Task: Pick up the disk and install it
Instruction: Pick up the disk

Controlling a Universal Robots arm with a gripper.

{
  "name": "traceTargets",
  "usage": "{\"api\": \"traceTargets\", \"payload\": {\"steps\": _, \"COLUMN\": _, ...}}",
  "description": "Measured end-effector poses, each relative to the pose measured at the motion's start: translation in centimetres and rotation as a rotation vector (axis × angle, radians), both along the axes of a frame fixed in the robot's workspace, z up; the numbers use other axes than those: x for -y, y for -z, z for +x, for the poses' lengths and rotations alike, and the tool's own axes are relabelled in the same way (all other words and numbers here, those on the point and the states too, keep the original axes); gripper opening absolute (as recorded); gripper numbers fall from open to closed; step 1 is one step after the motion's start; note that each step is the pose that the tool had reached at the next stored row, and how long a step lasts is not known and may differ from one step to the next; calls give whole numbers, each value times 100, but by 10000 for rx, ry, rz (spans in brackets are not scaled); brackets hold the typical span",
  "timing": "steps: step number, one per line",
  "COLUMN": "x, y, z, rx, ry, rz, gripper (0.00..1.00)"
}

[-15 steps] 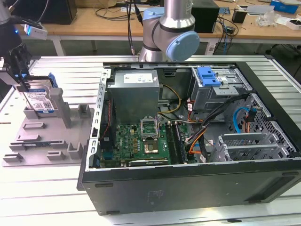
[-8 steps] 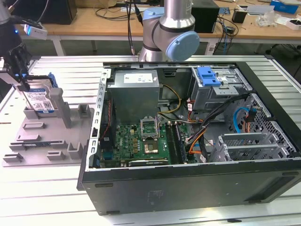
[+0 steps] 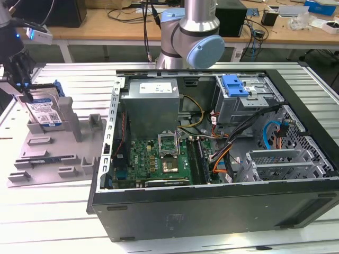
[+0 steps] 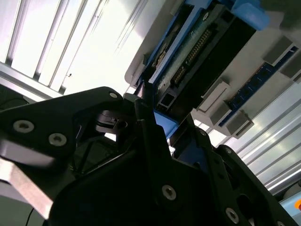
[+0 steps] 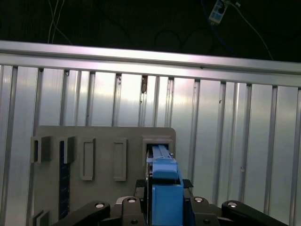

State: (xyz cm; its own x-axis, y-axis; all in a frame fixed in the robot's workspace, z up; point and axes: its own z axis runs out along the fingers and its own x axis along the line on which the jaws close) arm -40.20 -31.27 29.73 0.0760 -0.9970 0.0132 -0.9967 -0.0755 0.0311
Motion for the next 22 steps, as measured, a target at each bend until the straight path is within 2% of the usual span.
{"api": "traceTargets", "payload": {"steps": 22, "x": -1, "y": 5, "z": -4, "rx": 0, "ry": 100, "rz": 0, "gripper": 38}}
